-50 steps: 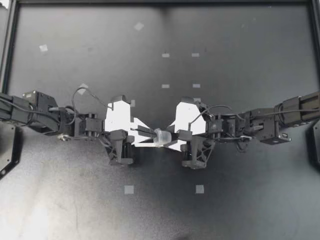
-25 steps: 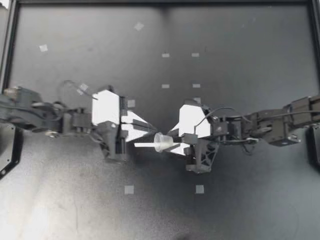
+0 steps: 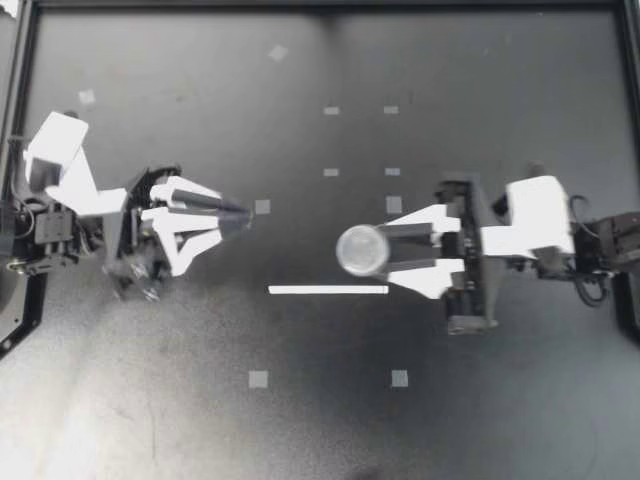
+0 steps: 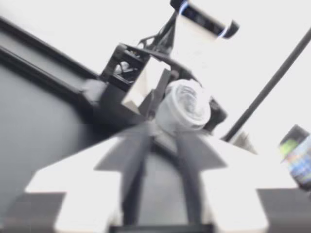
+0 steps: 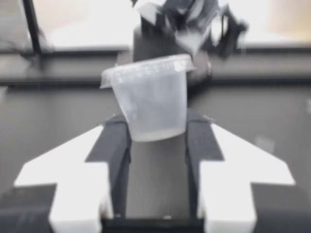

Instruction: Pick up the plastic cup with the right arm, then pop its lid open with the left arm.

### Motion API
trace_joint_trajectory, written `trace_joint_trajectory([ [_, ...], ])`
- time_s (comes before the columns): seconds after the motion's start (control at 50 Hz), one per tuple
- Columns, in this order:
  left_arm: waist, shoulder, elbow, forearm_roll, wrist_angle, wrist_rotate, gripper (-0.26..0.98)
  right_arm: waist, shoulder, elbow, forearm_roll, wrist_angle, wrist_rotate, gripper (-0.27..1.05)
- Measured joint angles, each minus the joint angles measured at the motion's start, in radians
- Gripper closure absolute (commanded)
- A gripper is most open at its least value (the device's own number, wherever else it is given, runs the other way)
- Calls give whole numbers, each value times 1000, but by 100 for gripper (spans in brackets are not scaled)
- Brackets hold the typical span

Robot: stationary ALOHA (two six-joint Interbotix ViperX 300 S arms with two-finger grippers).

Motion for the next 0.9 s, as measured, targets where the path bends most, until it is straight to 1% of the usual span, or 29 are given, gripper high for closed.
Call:
trace_joint_trajectory([
  [0.08, 2, 23, -6, 3, -3, -186, 22, -2, 49, -3, -3, -64, -29, 46],
  [0.14, 0, 38, -20, 9, -3, -301, 21, 0, 87, -17, -3, -72, -48, 46],
  [0.24, 0, 67, -51, 26, -3, -454, 21, 0, 156, -67, -5, -77, -80, 46],
  [0.3, 2, 81, -66, 49, -3, -518, 21, 0, 189, -95, -8, -77, -86, 46],
  [0.4, 2, 106, -86, 104, -3, -601, 21, 0, 212, -129, -17, -77, -92, 46],
  [0.5, 0, 129, -94, 138, -3, -647, 21, 0, 216, -143, -29, -77, -92, 46],
  [0.56, 0, 144, -95, 146, -3, -653, 21, 0, 216, -146, -35, -77, -91, 46],
  [0.72, 0, 181, -127, 160, -3, -657, 21, 0, 216, -158, -49, -74, -92, 46],
  [0.9, 0, 190, -149, 189, -3, -658, 21, -5, 216, -160, -51, -37, -91, 47],
])
